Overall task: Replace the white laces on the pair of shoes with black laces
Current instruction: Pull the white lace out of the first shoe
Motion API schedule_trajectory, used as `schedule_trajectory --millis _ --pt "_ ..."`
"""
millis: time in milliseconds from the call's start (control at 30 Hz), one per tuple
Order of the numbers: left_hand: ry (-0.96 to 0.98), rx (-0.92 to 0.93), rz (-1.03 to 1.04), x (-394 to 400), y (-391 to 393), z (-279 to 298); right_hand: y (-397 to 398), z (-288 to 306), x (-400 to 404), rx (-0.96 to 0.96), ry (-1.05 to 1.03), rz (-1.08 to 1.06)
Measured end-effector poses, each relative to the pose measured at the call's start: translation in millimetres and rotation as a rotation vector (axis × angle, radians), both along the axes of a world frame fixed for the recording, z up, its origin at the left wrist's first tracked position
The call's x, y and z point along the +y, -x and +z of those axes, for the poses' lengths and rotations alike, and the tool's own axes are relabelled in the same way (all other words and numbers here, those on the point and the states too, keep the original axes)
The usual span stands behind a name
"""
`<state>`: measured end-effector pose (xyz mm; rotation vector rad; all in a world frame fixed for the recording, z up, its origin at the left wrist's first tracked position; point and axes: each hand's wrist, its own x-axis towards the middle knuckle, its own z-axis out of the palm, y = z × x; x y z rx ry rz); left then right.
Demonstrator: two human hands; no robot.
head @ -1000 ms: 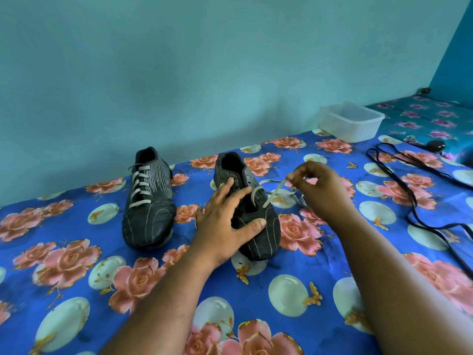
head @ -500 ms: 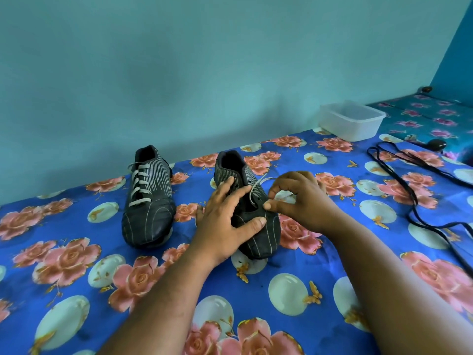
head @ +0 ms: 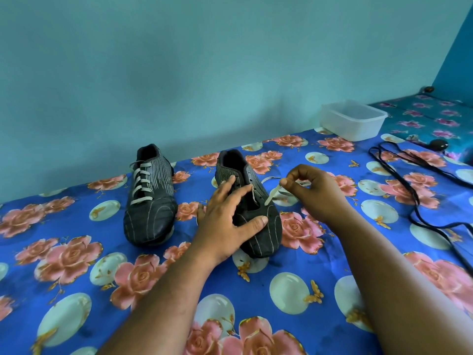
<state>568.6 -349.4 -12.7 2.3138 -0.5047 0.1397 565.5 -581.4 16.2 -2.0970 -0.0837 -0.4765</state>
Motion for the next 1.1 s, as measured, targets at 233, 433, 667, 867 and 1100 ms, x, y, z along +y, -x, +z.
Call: schedule_trajectory --millis 233,433,667,867,1100 --pt "-0.004 -0.004 -0.003 0 0 0 -7 -1 -6 0.038 -0.161 -0.288" --pt "0.010 0.002 -0.020 0 1 -1 -11 -7 -14 0.012 0.002 -0.367" --pt "-0.021 0.009 -0.008 0 3 0 -10 -32 7 0.386 0.732 -0.002" --pt "-0.005 0.014 -0.027 1 1 -3 -16 -34 -23 0.514 0.676 -0.268" --pt "-0.046 -0.019 0.111 1 11 3 -8 -18 0 0.305 0.538 -0.298"
